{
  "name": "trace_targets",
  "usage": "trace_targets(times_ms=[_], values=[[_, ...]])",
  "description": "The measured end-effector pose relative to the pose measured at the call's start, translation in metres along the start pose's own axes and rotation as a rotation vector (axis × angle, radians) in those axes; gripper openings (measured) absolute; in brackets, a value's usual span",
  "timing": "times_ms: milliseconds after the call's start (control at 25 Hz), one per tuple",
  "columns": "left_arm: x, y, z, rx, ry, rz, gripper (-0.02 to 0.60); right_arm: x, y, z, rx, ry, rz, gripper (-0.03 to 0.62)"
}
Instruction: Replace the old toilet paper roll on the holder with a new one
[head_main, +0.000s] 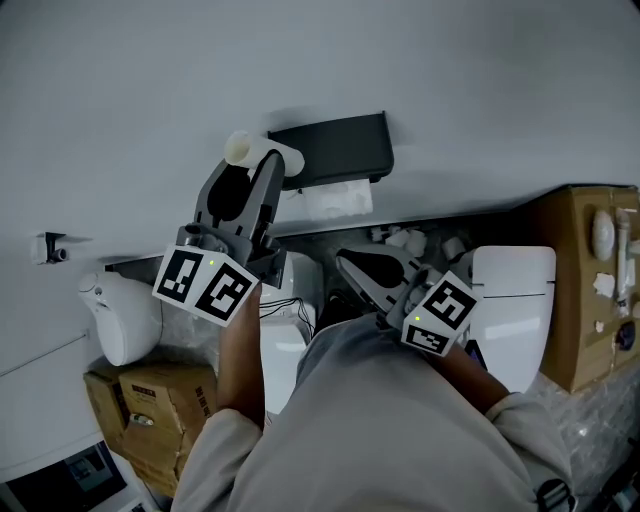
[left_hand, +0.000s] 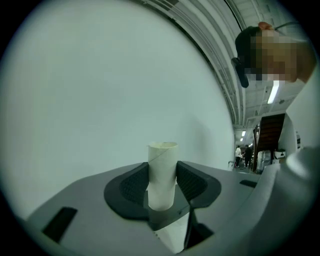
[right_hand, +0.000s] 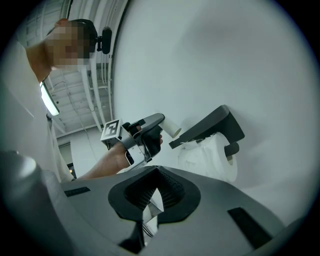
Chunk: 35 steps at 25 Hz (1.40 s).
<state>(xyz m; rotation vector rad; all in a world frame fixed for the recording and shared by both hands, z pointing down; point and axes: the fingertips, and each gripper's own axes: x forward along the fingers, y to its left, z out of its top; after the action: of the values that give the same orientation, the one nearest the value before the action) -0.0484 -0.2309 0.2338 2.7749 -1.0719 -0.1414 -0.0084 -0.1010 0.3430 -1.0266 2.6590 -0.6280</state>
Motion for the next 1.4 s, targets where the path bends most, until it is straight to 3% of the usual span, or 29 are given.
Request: trace_targets(times_ms=[240, 480, 760, 840, 1120, 1400], values=[[0.018, -0.007, -0.016, 0.138, 0.099, -0.013, 0.172, -0.007, -0.008, 0.006, 0.006, -0.017, -0.024, 0.015], [0.026, -0.010, -0.020, 0.194, 0.094, -0.025, 0.172, -0.009, -0.017, 0.010, 0.015, -0.022, -0.040, 0.016], [0.026, -0.010, -0.020, 0.153, 0.064, -0.055, 0.180, -0.009, -0.026, 0.012, 0.027, -0.010, -0.041, 0.017], [0.026, -0.010, -0.020, 0.140, 0.057, -0.059, 0.210, -0.010, -0.029, 0.015, 0.028, -0.010, -0.044, 0.015], [0.015, 0.000, -0.013, 0.072, 0.001, -0.016, 0.244, -0.013, -0.042, 0.029, 0.013, -0.007, -0.049, 0.017], [-0.009, 0.002, -0.008, 0.003, -0.044, 0.027, 0.244, -0.012, -0.044, 0.046, -0.132, 0.057, -0.029, 0.015]])
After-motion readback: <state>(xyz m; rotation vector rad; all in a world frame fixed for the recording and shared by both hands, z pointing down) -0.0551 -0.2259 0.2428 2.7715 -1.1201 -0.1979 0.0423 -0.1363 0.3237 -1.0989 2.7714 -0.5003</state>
